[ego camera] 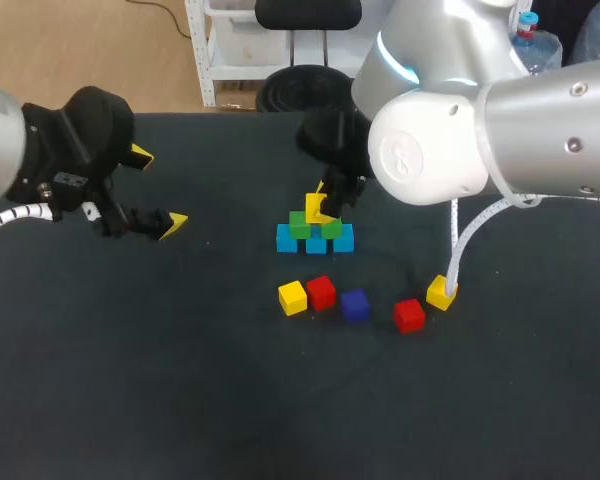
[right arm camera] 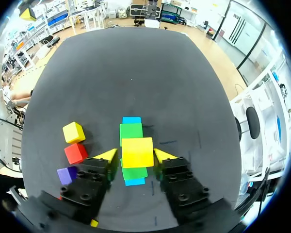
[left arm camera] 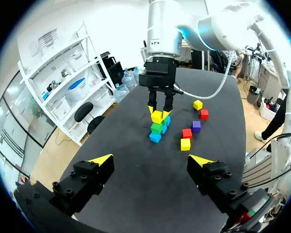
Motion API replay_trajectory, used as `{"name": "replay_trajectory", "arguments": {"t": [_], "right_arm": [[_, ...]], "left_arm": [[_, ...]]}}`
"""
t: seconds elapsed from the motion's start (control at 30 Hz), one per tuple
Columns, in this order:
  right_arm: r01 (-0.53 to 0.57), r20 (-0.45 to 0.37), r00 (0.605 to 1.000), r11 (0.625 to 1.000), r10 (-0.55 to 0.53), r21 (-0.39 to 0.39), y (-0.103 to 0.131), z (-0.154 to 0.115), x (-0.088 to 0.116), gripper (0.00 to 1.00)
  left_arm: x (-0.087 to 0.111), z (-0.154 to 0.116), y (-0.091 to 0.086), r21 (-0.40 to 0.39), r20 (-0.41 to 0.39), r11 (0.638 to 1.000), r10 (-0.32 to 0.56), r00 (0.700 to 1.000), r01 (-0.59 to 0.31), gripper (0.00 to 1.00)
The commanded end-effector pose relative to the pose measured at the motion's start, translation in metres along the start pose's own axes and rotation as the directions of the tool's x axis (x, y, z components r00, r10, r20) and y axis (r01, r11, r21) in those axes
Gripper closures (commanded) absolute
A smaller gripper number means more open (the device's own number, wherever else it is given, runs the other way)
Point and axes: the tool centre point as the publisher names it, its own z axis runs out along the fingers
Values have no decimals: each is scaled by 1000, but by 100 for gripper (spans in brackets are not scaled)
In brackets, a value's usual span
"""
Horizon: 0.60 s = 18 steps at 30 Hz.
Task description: Place the blue cubes, place green cubes on the blue cubes, place the yellow cubes on the green cubes, then place the red cubes on the yellow cubes, and place purple cube on the red cubes.
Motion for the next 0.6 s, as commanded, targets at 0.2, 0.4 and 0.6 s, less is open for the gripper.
{"name": "replay_trajectory", "arguments": {"t": [0.2, 0.4, 0.6], "right_arm": [[-6, 0, 1000, 1000, 6, 9, -2, 0, 0, 0], [-8, 7, 1000, 1000, 8, 17, -3, -5, -1, 0], [-9, 46, 999, 1000, 8, 29, -2, -26, -2, 0]], "left_arm": [[1, 0, 1, 2, 4, 1000, 2, 1000, -2, 0], [1, 0, 1, 2, 4, 1000, 2, 1000, -2, 0], [1, 0, 1, 2, 4, 1000, 2, 1000, -2, 0]]}}
